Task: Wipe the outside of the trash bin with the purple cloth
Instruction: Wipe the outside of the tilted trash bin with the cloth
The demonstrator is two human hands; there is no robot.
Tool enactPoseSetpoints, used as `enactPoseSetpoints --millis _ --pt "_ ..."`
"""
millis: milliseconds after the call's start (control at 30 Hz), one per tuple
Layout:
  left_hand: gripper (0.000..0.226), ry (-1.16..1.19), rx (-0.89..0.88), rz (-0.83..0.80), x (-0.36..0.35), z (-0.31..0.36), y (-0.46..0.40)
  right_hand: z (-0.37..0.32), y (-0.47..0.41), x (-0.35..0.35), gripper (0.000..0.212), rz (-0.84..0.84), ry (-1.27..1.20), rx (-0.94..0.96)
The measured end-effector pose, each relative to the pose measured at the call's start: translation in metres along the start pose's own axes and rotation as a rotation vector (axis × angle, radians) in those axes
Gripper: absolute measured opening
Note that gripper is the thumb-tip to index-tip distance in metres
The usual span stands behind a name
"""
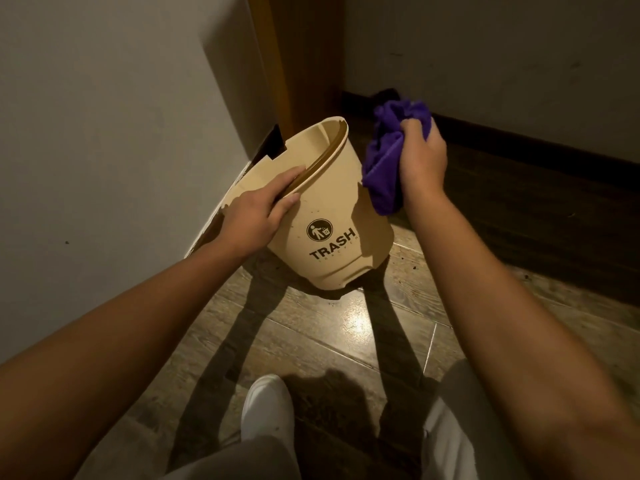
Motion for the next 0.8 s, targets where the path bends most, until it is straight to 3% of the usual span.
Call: enactPoseSetpoints --millis 133,367,500,800 --pt "0.049 -0.026 -0.058 0.049 -0.003 0.004 -0.008 0.039 0.019 0.017 0.047 0.015 0.119 0.007" --pt "0.049 0.056 0.141 0.042 -0.005 0.004 -0.011 0.047 0.043 -0.007 0.042 -0.095 0.278 0.194" --pt "0.049 0.182 0.187 0.01 -0.006 0.008 -0.017 0.042 0.068 -0.05 0.051 -0.161 0.375 0.356" --pt "0.043 0.3 0.16 0.07 -0.007 0.011 -0.011 0.072 0.098 -0.091 0.058 -0.103 0.631 0.355"
Point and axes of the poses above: each hand's wrist, its own y-axis away from the middle knuckle, its own x-axis out of the back of the hand, z = x × y, the point moved 4 cm from there along -y, towards the middle knuckle, and after that the axes turned 12 degrees about -y, right-handed, at the moved point
